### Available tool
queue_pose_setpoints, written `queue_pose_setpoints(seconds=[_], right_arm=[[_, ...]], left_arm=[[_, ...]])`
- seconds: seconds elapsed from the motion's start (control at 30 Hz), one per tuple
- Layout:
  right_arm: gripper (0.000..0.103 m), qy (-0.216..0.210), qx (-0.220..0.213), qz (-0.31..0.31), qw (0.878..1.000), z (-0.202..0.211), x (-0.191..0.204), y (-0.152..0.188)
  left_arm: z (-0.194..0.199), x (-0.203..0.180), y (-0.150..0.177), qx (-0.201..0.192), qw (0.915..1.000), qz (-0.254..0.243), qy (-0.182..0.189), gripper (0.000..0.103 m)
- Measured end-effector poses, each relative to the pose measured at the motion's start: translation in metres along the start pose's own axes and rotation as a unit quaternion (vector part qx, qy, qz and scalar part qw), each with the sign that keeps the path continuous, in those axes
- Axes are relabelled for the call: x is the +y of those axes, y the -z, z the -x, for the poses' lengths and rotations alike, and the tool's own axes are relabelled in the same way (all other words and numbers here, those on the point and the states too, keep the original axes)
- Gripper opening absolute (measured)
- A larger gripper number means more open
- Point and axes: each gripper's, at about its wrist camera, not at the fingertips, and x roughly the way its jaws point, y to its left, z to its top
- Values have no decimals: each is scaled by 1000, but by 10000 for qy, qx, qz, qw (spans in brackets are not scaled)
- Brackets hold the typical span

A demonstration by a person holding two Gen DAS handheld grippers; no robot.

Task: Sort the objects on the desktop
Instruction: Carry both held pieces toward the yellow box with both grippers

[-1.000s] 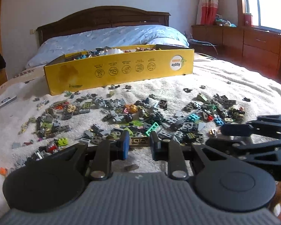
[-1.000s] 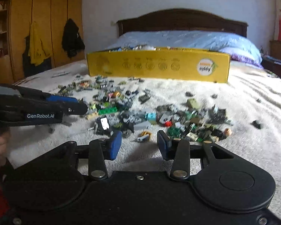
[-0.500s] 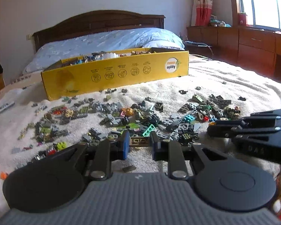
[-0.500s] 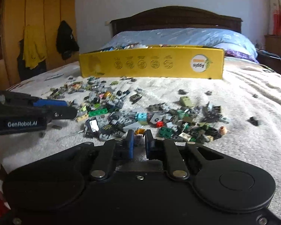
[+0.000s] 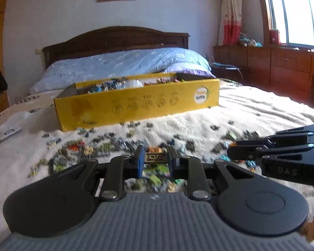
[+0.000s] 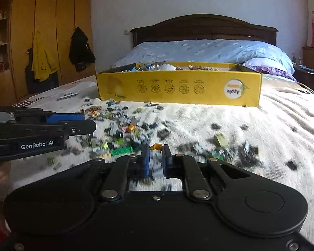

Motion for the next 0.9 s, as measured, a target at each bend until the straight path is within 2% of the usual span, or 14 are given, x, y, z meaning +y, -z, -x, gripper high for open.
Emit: queue_pose_setpoints(seconds=[0.17, 0.4, 0.73, 0.9], right_arm=[[12, -36, -58, 9, 10000, -16, 2, -26], [12, 5, -102, -63, 9999, -48, -7, -68], [12, 242, -115, -362, 9990, -119, -35, -138], [12, 242, -130, -672, 9974, -162, -55, -172]], left_arm=[[-19, 17, -20, -87, 9998, 157, 65, 26], [-62, 44, -59, -252, 9995, 104, -168, 26], [-127, 77, -116, -370, 9976, 268, -520, 26], [-170, 88, -132, -203, 9971, 411, -608, 26]])
